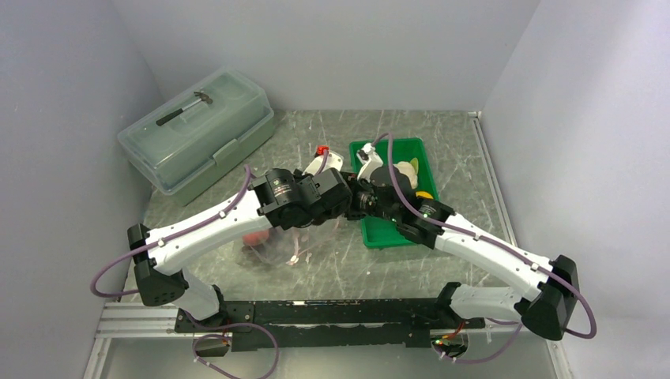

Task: Place the food in the zip-top bag and seal the zipper
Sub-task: Place the fake fruit in the zipper food storage bag.

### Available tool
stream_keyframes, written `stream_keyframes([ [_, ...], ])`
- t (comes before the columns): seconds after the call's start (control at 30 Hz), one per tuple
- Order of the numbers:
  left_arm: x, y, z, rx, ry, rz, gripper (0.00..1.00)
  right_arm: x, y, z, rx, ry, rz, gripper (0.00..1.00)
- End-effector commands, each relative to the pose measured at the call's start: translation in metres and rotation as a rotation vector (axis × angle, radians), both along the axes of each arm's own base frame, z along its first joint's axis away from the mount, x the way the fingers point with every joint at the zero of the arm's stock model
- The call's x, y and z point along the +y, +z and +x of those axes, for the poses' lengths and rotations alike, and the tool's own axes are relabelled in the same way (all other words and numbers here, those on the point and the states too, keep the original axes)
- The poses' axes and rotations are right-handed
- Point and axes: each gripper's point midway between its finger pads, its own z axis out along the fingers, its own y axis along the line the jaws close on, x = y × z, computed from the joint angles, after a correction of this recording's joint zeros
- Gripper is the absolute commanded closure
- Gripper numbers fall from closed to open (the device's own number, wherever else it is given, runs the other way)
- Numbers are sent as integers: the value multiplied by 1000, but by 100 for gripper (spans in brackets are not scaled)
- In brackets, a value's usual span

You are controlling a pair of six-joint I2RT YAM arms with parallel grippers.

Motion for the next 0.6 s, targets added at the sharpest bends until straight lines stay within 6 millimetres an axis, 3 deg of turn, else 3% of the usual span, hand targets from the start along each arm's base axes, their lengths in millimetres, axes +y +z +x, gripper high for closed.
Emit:
stream_keyframes([
  [0.0,1,15,-2,-30,9,-63,100,11,38,7,-57,-9,102,25],
  [0.3,1,14,-2,-26,6,-65,100,14,43,8,-55,-16,124,23],
  [0.57,3,15,-3,-30,9,-63,100,-5,49,5,-79,-60,105,23],
])
